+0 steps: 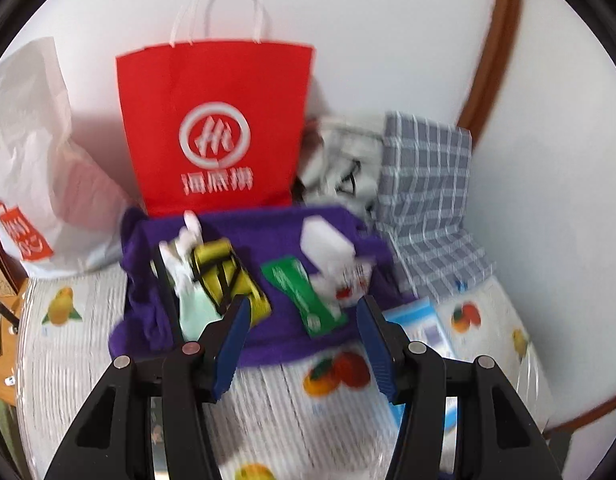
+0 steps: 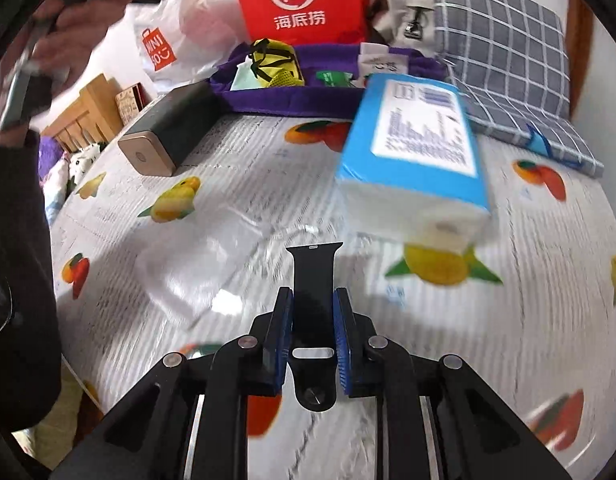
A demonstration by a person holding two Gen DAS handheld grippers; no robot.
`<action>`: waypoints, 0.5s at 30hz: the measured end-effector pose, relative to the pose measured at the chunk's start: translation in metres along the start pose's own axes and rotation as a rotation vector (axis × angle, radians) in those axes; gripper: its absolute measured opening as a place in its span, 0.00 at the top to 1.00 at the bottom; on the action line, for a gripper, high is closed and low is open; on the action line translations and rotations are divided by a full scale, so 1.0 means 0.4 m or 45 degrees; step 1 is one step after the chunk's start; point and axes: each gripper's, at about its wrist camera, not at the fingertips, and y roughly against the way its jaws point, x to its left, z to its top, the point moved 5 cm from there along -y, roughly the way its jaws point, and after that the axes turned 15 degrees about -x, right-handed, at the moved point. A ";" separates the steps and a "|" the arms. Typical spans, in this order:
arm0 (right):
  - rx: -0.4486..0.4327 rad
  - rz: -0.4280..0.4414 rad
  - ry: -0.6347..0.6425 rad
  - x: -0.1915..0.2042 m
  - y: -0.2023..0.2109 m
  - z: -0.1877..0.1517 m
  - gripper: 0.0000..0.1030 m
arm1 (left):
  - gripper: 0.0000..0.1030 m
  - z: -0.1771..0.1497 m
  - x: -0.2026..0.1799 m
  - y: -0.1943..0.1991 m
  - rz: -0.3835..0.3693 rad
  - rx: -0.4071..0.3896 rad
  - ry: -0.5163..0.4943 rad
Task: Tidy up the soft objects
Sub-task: 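Grasp the white mesh bag with the left tool while the right holds the strap piece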
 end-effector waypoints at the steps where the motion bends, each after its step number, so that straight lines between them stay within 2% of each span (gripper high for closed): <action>1: -0.011 -0.018 0.000 -0.005 0.011 -0.003 0.81 | 0.49 -0.021 -0.008 0.009 0.006 0.009 -0.020; 10: -0.102 -0.058 -0.038 -0.032 0.077 -0.014 0.81 | 0.49 -0.266 -0.051 0.121 0.062 0.168 -0.205; 15: -0.128 -0.053 -0.039 -0.035 0.102 -0.033 0.81 | 0.48 -0.402 -0.028 0.137 0.027 0.255 -0.153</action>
